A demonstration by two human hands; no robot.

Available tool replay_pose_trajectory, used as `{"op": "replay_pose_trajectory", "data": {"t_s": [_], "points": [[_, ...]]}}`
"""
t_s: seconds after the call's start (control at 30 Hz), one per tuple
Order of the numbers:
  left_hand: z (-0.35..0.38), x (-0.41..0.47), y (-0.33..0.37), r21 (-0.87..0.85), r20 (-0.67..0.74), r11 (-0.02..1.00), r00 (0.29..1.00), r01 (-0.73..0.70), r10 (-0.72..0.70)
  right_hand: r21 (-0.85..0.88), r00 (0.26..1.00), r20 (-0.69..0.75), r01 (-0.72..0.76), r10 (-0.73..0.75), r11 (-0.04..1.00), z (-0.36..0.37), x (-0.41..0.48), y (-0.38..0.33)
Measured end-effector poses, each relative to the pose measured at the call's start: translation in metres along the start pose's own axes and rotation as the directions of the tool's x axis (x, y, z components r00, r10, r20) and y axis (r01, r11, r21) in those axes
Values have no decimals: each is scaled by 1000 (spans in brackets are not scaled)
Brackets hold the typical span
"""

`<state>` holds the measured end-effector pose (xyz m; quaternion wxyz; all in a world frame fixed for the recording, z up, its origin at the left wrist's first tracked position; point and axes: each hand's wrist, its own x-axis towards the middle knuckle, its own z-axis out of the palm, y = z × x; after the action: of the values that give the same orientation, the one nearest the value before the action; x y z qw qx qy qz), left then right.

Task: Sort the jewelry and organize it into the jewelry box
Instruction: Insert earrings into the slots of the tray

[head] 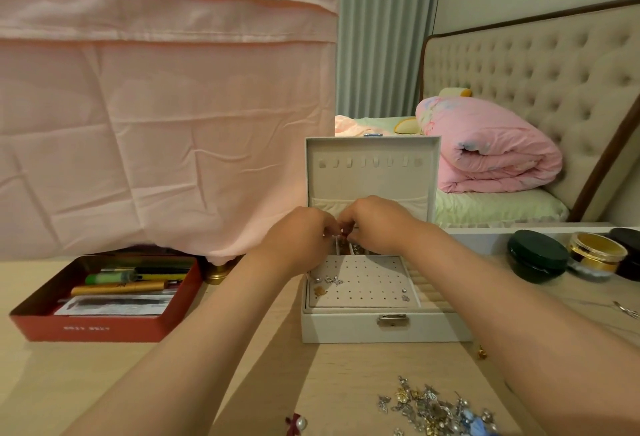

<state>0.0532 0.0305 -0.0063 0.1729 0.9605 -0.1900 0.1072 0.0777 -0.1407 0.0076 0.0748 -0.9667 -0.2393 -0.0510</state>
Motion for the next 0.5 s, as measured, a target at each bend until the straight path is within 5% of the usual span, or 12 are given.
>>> {"op": "replay_pose_trajectory", "data": {"t_s": [0.3,0.5], "points": [[0,-4,3,423,-54,877,960,-229,277,154,987,15,-163,162,975,6,6,4],[10,-4,2,389,63,888,969,-244,239,191,982,46,-188,182,964,6,12,1]]}}
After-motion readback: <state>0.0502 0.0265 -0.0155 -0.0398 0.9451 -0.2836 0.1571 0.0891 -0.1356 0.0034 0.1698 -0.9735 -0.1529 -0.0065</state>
